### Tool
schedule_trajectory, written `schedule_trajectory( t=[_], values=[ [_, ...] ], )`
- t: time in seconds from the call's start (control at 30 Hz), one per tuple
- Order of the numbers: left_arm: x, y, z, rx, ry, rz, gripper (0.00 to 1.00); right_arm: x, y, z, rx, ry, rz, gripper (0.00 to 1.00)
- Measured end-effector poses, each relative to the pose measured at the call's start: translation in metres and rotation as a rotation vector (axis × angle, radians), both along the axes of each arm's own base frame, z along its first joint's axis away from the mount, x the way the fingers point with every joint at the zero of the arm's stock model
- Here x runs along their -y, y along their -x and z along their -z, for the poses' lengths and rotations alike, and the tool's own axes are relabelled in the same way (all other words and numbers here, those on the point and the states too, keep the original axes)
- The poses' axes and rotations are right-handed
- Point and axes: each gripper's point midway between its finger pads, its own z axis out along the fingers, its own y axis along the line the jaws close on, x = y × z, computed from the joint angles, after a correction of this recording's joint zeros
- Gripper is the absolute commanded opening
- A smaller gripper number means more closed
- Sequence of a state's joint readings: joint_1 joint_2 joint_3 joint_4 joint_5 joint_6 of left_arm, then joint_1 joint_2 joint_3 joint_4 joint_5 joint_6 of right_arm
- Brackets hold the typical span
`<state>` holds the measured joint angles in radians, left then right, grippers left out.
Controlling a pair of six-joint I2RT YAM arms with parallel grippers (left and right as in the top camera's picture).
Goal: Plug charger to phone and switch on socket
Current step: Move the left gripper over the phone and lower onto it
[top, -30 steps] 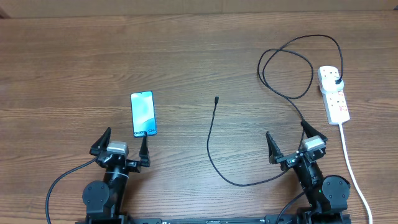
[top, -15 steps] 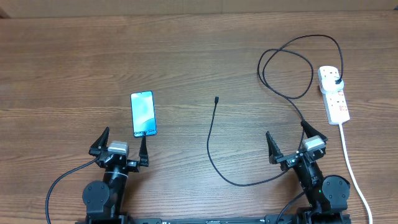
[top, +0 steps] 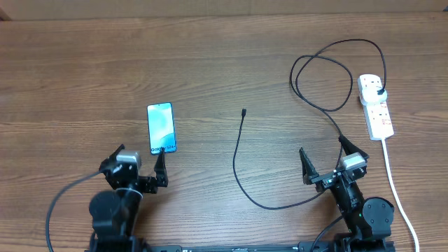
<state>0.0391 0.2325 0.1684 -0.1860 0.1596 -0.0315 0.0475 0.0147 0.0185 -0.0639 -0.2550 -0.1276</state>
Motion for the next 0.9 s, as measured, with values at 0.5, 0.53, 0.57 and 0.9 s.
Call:
schedule_trajectory(
  t=[0.5, 0.53, 0.57, 0.9],
  values=[
    [0.003, -0.054, -0.051, -0.394, 0.049, 0.018, 1.0, 0.0, 0.0, 0.0, 0.0, 0.0, 0.0, 1.0],
    [0.003, -0.058, -0.053, -0.434, 0.051, 0.018, 1.0, 0.0, 0.0, 0.0, 0.001, 0.0, 0.0, 1.0],
    [0.003, -0.064, -0.056, -0.461, 0.052, 0.018, 1.0, 0.0, 0.0, 0.0, 0.002, 0.0, 0.0, 1.0],
    [0.006, -0.111, -0.068, -0.661, 0.078, 0.038, 1.0, 0.0, 0.0, 0.0, 0.001, 0.0, 0.0, 1.0]
  ],
)
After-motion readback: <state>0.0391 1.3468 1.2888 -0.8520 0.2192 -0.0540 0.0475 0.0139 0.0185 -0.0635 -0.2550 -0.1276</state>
